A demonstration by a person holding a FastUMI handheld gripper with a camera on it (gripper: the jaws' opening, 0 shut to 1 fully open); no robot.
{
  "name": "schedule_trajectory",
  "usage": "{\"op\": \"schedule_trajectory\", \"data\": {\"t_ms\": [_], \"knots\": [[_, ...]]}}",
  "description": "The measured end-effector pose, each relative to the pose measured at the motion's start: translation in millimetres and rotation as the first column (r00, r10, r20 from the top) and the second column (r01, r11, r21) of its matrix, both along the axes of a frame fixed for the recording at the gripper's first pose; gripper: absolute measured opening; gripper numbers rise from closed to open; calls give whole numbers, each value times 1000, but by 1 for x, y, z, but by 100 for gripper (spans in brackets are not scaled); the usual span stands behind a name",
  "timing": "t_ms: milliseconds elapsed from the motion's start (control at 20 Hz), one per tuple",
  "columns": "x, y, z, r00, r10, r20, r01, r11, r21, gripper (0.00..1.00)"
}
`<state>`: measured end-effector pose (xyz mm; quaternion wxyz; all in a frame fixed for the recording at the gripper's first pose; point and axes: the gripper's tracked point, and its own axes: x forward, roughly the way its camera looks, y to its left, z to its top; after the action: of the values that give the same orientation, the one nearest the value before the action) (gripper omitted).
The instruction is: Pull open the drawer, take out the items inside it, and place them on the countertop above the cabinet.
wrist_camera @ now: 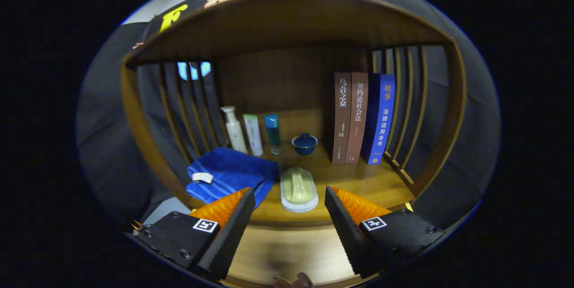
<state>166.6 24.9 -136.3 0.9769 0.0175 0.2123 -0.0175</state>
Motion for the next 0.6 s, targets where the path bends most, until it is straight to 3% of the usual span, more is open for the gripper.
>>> {"op": "schedule_trajectory", "data": {"t_ms": [300, 600], "knots": [[-106, 2, -12, 986, -11, 167, 7, 1000, 26, 100], [-180, -4, -66, 986, -44, 158, 36, 998, 48, 100]]}}
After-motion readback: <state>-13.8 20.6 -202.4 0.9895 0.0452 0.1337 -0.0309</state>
